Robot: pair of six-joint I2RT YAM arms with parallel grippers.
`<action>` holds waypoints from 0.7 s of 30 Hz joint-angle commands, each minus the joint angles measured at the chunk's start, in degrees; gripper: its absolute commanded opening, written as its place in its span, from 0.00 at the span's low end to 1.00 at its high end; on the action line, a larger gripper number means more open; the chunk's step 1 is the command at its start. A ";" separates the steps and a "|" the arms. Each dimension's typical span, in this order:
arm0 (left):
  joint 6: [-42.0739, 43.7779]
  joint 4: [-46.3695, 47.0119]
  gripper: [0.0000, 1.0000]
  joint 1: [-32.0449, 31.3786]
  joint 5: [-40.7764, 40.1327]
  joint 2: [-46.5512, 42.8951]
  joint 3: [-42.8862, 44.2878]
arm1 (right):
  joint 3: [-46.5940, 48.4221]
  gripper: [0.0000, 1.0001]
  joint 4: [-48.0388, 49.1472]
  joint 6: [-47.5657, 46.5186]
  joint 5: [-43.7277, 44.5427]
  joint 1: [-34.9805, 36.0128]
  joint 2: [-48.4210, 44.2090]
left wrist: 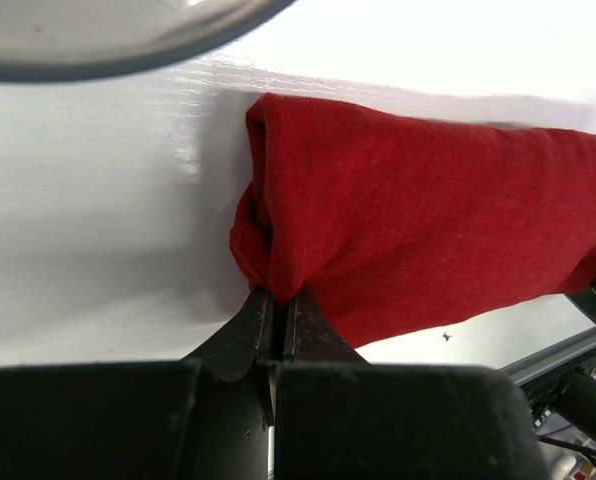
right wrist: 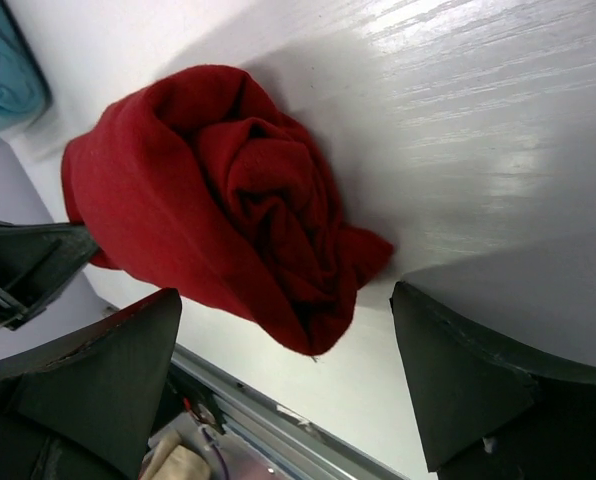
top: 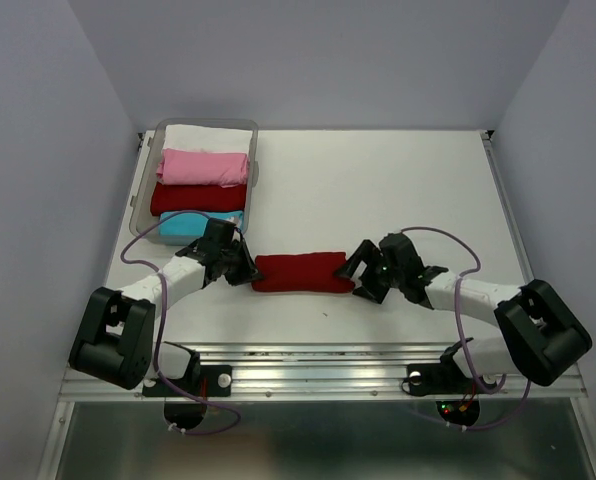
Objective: Roll the t-shirts
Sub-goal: Pick up the T-shirt from the center of the board.
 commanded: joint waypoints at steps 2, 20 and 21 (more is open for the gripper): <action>2.06 -0.77 0.00 -0.27 0.43 -0.11 1.65 | -0.66 0.92 4.93 5.27 0.37 0.07 2.72; 3.56 0.28 0.00 -0.36 4.21 0.77 1.12 | 0.93 0.77 8.09 11.16 8.63 0.07 12.03; 3.47 0.28 0.00 -0.36 4.12 0.77 1.03 | 0.67 0.73 8.44 11.43 9.24 0.07 12.21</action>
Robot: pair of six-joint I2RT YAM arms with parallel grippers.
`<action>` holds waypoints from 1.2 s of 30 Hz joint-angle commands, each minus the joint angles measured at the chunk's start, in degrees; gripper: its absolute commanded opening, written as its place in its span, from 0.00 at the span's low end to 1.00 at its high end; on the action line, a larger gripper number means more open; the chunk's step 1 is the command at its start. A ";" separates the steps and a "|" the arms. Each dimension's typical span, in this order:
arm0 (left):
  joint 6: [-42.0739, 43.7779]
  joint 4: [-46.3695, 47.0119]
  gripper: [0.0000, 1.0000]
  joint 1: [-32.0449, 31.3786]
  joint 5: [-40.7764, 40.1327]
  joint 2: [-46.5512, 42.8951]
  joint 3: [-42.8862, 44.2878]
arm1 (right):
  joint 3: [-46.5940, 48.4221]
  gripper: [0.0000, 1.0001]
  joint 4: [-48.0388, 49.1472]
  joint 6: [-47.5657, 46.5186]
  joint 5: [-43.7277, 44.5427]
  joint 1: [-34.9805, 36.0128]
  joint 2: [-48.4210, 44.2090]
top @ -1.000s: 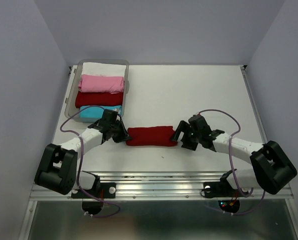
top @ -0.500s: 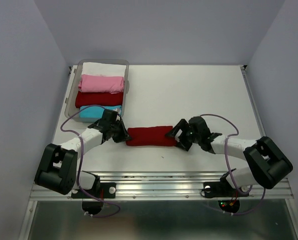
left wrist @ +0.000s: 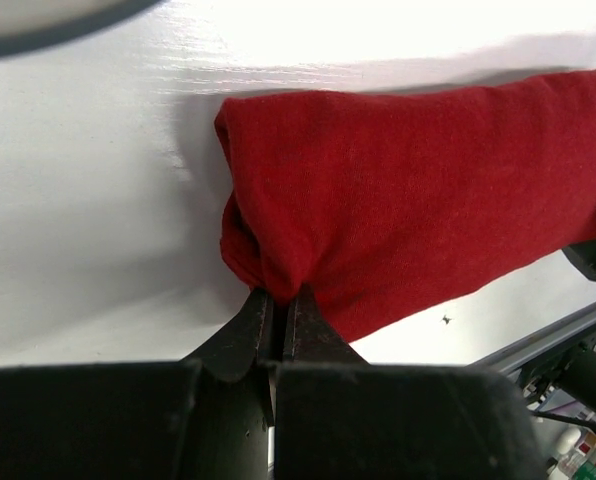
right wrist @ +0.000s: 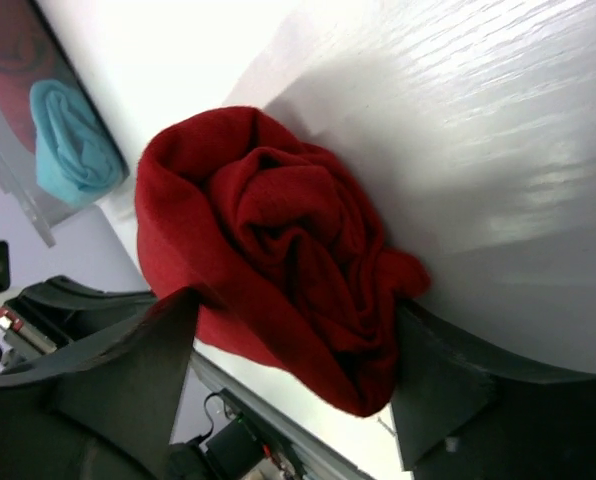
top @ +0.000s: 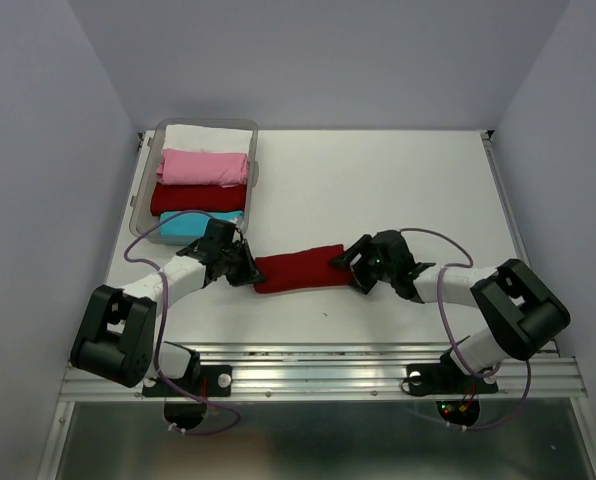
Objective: Roll the t-shirts
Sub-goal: Pick up the T-shirt from the center of the board.
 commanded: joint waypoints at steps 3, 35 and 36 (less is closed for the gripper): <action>1.48 0.13 0.00 -0.29 1.30 -0.09 0.92 | -1.43 0.65 -3.07 1.18 7.11 -1.15 4.15; 7.63 -16.38 0.00 1.02 -3.27 -3.87 24.88 | 11.72 0.01 -18.09 -15.34 12.21 -2.13 -14.21; 8.33 -17.27 0.00 1.72 -3.44 -3.61 26.39 | 13.05 0.01 -18.45 -15.86 12.47 -1.51 -14.13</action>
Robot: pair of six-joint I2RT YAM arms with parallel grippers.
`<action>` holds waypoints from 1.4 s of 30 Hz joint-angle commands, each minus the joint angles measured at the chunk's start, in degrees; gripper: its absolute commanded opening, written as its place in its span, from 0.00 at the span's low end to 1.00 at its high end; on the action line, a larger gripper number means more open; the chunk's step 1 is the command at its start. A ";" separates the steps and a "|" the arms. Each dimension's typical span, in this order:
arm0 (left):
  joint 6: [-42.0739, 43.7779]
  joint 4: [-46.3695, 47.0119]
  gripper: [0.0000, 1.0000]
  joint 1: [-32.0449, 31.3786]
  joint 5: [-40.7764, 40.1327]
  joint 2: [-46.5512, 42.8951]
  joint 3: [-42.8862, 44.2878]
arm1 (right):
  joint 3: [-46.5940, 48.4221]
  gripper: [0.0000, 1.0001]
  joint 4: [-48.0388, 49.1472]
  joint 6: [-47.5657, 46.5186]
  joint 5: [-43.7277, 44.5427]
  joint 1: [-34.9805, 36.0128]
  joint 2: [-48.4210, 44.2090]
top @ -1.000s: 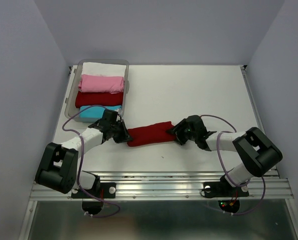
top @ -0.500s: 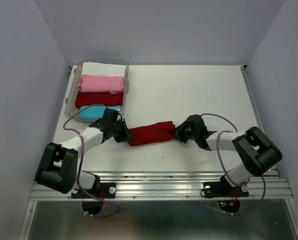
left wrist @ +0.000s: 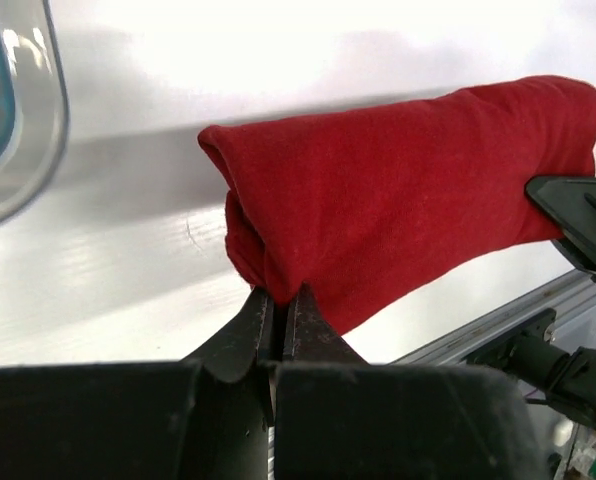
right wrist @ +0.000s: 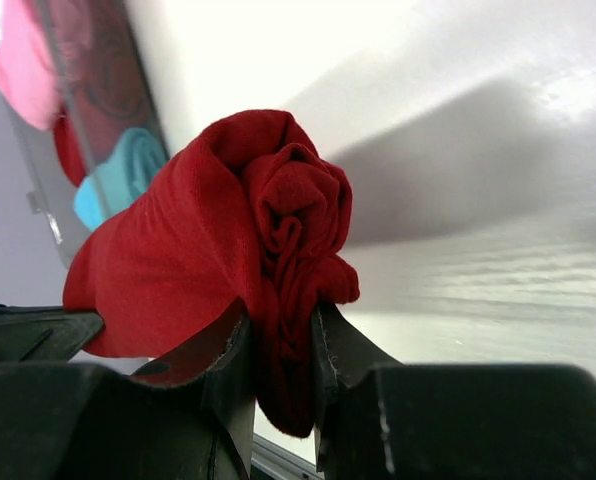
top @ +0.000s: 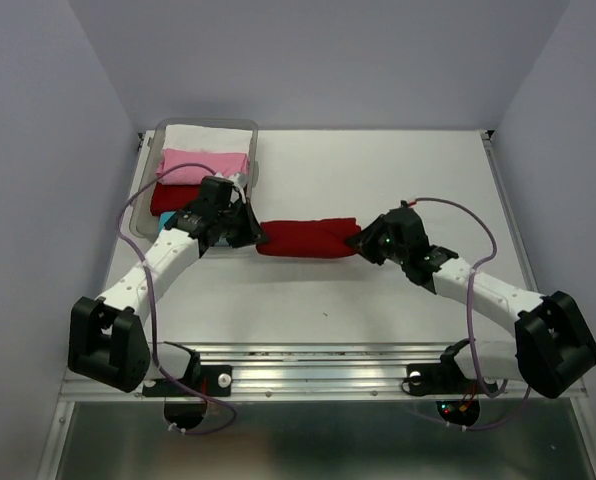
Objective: Roll the t-shirts
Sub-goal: Pick up the T-shirt from the center of the board, then place the T-shirt in the bin.
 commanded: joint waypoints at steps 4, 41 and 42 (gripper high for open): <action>8.11 -9.57 0.00 8.63 -4.57 -1.28 16.08 | 12.56 0.01 -3.94 -7.11 3.34 1.71 0.61; 12.25 -12.84 0.00 41.43 -17.83 30.62 45.97 | 74.63 0.01 -6.05 -15.20 -5.72 15.42 60.64; 12.33 -12.92 0.00 41.43 -18.10 30.80 45.54 | 74.63 0.01 -6.13 -15.20 -5.89 15.42 60.73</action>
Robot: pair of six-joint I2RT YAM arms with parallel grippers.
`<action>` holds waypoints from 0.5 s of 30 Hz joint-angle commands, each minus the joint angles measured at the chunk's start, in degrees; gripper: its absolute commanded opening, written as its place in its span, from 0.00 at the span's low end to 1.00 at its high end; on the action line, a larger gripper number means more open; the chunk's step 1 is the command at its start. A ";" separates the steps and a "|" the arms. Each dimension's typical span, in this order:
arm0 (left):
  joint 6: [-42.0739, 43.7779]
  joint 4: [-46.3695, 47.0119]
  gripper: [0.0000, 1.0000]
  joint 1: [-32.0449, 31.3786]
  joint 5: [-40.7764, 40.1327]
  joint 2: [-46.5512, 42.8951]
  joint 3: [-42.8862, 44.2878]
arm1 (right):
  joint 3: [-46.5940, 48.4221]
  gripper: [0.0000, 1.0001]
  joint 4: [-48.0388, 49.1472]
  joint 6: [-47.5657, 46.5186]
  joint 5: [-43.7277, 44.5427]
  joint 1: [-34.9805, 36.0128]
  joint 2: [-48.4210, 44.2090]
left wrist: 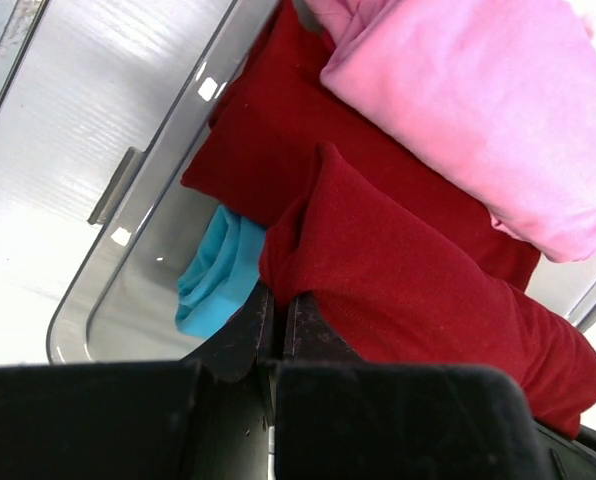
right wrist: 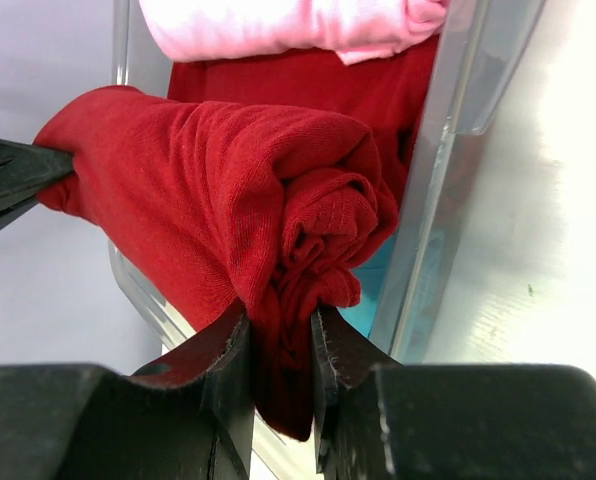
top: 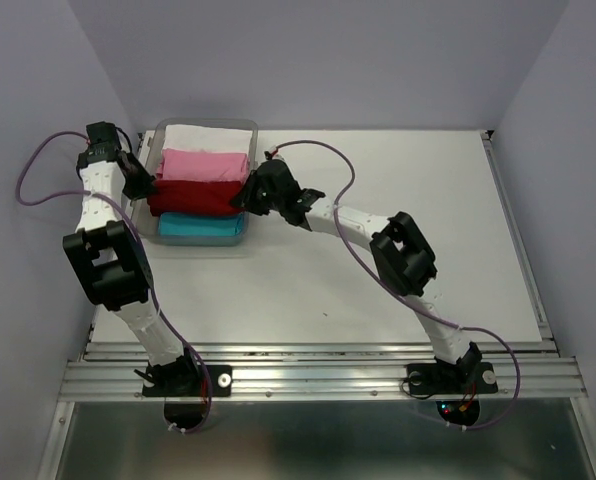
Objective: Roll the t-shirts
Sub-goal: Place the T-shirt in the bin.
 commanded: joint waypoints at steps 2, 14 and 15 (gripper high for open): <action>1.32 5.09 0.00 2.24 -9.42 0.33 3.07 | 0.58 0.01 -2.57 -3.25 -2.25 0.36 0.19; 0.97 5.79 0.00 2.24 -12.77 0.68 -0.19 | -0.83 0.01 -2.66 -2.63 -2.60 2.03 0.81; 0.97 5.70 0.00 2.33 -12.85 0.94 -0.10 | -1.00 0.01 -2.66 -2.72 -2.68 2.04 0.72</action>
